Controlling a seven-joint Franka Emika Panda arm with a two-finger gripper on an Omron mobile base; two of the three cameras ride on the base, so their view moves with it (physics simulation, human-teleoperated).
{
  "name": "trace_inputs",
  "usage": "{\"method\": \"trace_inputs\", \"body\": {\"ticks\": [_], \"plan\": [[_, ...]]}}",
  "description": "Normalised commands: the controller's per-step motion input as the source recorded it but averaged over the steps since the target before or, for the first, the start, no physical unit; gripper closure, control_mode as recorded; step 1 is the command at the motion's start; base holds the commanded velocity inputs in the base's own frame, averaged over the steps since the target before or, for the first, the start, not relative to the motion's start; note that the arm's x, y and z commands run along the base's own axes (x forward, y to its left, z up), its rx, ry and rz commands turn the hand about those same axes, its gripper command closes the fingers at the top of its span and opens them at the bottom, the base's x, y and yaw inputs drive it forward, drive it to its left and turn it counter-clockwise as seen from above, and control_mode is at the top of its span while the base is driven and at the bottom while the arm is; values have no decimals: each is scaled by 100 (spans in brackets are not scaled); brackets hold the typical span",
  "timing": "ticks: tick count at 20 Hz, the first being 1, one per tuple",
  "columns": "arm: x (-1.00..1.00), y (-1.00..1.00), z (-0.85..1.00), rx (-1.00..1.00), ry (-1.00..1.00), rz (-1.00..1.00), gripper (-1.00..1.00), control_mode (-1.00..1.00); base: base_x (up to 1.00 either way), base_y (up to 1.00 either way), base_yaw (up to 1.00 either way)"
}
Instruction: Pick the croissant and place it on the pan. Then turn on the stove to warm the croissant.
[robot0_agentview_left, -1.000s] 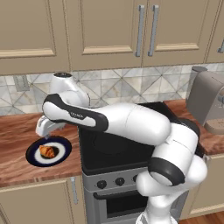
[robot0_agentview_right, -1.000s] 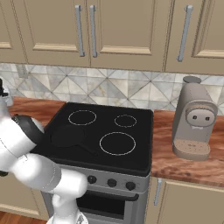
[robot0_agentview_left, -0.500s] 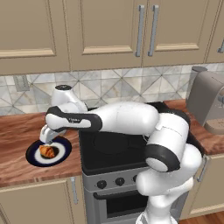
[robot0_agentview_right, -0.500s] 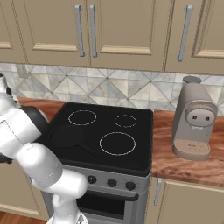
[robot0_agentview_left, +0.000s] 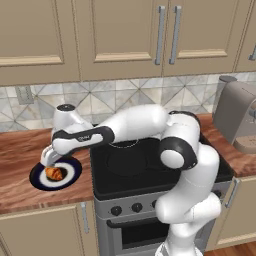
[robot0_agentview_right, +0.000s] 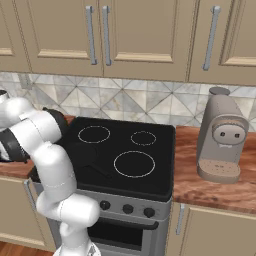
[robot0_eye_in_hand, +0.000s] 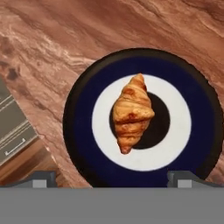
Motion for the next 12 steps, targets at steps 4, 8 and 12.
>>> {"method": "trace_inputs", "body": {"ticks": [4,8,12], "plan": [[40,31,-5,-3,0,-1,-100,-100,0,0,0],[33,8,-4,-1,0,-4,-100,-100,0,0,0],[11,1,-19,0,1,-5,-100,-100,0,0,0]]}}
